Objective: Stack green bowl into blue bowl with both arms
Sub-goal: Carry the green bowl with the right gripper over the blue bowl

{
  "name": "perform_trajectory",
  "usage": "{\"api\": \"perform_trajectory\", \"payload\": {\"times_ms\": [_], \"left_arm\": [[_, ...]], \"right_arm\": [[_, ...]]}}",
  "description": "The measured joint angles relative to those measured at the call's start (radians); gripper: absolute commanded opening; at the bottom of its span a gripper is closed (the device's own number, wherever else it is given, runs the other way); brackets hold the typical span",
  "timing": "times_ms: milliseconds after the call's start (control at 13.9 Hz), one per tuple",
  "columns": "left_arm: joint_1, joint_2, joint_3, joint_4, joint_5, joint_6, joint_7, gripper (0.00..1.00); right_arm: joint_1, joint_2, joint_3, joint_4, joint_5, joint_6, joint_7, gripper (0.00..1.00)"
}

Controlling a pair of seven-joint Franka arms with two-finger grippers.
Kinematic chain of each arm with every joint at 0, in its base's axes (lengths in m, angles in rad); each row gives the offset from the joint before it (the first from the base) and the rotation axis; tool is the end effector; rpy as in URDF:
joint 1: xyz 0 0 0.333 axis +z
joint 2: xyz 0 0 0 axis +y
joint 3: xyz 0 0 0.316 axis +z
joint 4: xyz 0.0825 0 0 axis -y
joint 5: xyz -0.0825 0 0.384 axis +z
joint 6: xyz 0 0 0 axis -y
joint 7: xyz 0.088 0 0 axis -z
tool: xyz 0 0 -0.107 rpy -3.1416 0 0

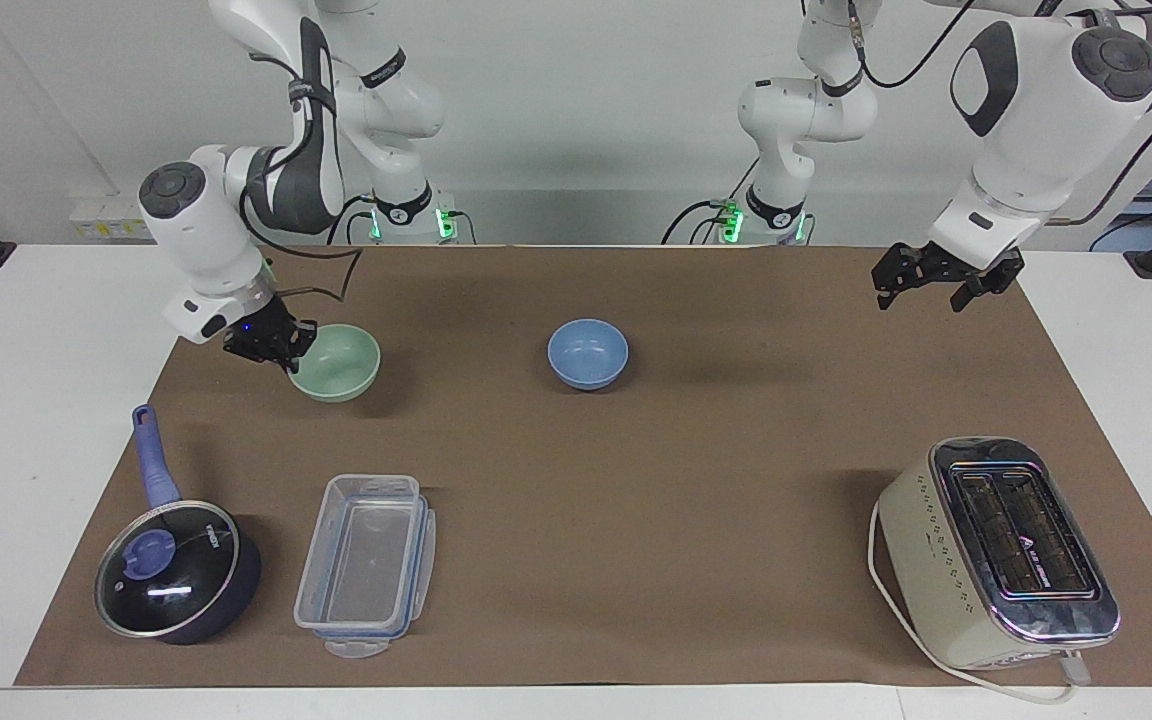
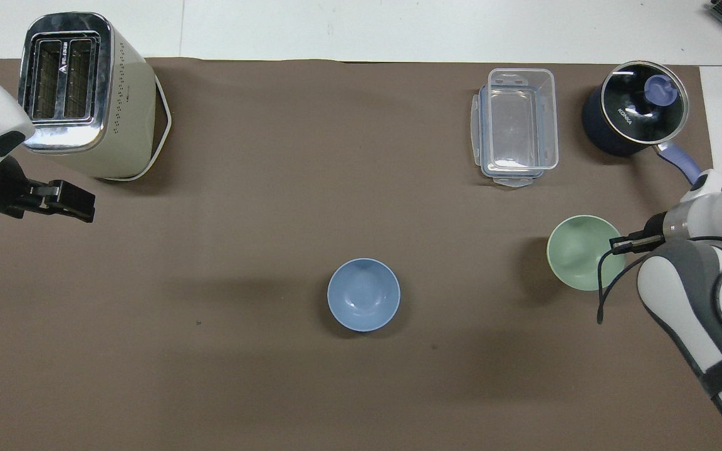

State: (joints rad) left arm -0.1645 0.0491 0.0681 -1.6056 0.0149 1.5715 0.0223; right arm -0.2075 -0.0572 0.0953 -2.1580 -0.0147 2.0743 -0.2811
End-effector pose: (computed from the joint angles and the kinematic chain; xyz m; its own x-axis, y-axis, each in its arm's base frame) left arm 0.5637 -0.0538 0.5807 0.9895 -0.1179 -0.0834 -0.1197 -0.9927 -0.0163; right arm 0.5192 -0.0589 0.4208 0.9841 0.1748 -0.0308 0.1752 -0.9845 0.0100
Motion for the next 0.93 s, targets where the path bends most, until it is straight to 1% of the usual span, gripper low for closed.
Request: {"api": "perform_trajectory", "payload": {"times_ms": [72,215,359,646,789,933], "left_arm": [[0.0,0.0,0.0,0.0,0.0,0.0,0.0,1.0],[0.0,0.0,0.0,0.0,0.0,0.0,0.0,1.0],[0.0,0.0,0.0,0.0,0.0,0.0,0.0,1.0],[0.0,0.0,0.0,0.0,0.0,0.0,0.0,1.0],[0.0,0.0,0.0,0.0,0.0,0.0,0.0,1.0],[0.0,0.0,0.0,0.0,0.0,0.0,0.0,1.0]], "right_arm": [[0.018,-0.037,0.0,0.0,0.011,-0.033,0.0,0.0],[0.076,-0.084,0.002,-0.001,0.047,-0.072,0.024,0.0],[0.18,-0.098,0.004,-0.001,0.054,-0.076,0.133,0.0],[0.425,-0.087,0.012,0.019,0.055,-0.055,0.441,0.0],[0.526,-0.053,0.013,0.032,0.055,0.007,0.59,0.0],[0.591,-0.001,0.013,0.044,0.055,0.056,0.683,0.0]]}}
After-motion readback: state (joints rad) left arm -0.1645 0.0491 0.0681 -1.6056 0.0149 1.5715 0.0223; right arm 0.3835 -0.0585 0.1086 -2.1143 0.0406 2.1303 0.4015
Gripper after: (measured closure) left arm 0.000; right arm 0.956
